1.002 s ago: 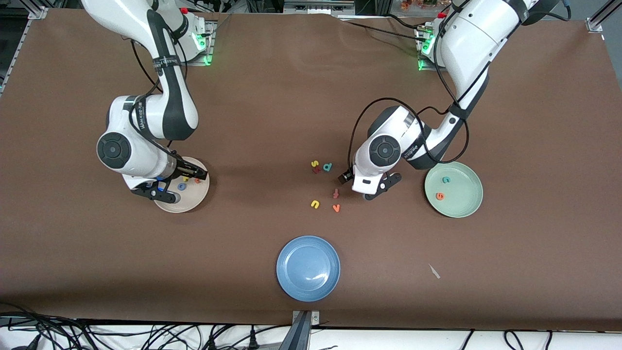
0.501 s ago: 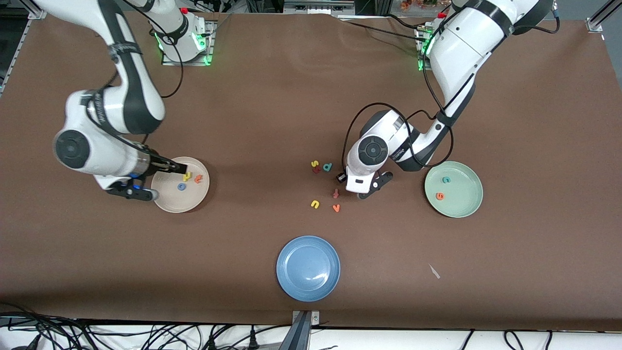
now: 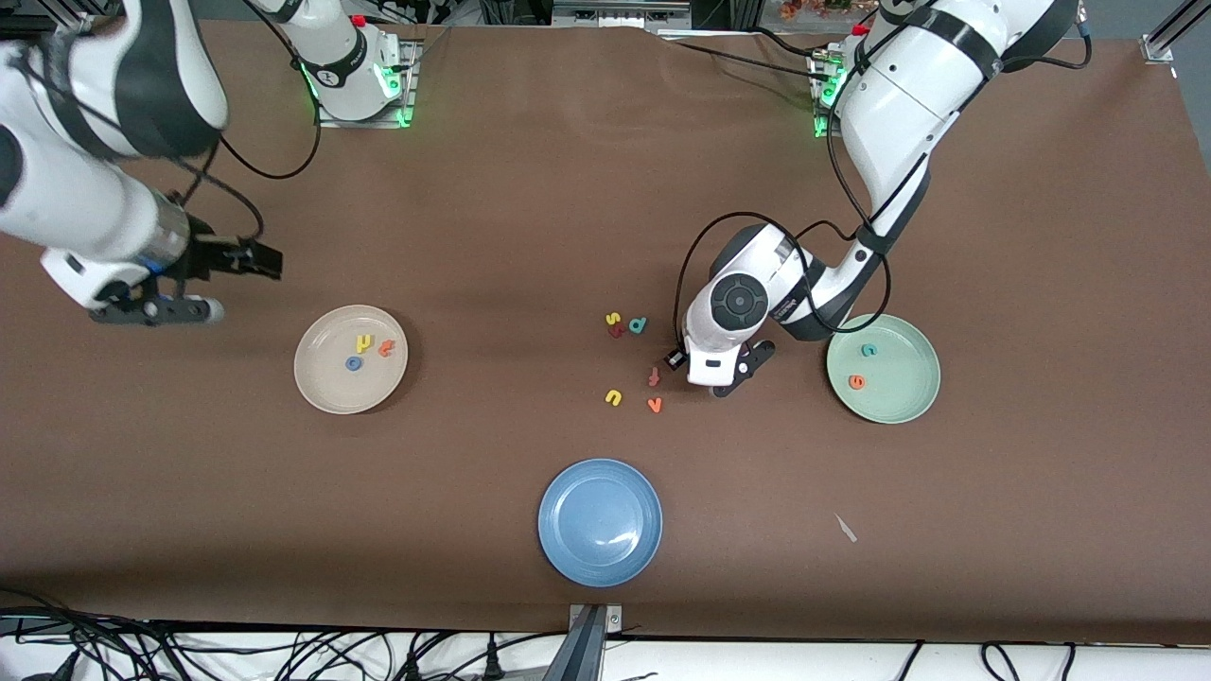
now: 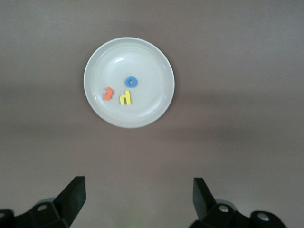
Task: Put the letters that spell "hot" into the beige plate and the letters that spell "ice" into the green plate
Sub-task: 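Carry the pink dash to the green plate and open the left gripper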
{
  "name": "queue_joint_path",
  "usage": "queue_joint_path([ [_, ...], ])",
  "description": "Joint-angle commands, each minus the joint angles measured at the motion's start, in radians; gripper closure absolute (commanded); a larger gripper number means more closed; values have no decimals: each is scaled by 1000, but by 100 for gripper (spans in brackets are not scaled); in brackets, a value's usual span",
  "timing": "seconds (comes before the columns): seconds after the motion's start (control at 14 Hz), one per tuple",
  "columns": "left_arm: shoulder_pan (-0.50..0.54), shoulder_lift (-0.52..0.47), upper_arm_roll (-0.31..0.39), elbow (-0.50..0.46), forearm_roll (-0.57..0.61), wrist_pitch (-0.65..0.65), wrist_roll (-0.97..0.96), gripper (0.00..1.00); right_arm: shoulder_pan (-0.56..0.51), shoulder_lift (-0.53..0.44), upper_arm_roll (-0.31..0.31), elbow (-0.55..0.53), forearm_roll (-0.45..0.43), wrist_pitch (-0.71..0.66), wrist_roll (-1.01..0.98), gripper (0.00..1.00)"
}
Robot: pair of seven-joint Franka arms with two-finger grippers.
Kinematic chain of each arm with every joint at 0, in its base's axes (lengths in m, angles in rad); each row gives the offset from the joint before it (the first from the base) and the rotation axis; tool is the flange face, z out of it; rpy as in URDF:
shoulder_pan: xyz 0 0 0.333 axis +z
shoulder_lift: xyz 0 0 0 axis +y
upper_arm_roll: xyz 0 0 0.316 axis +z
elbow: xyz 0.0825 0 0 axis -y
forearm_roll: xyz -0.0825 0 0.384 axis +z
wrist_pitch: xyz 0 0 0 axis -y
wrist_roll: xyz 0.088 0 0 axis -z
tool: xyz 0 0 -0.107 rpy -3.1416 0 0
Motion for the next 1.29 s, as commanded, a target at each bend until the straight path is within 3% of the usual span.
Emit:
queue_joint_path([
  [0.0,-12,10,4,-2,75,-1,-30,100,0,-90,-9,5,-16,-54,-28,0],
  [0.29,-6,-1,3,4,82,-27,-26,100,18,-138,-36,31,-41,-108,-45,0],
  [0.43,9,-25,4,19,85,-105,12,100,18,-140,-38,41,-50,-134,-49,0],
  [0.93,185,-139,6,18,86,-355,550,100,23,-138,-79,44,7,-143,-48,0],
  [1.22,274,-141,4,2,198,-411,712,100,35,-132,-82,57,-1,-151,-39,0],
])
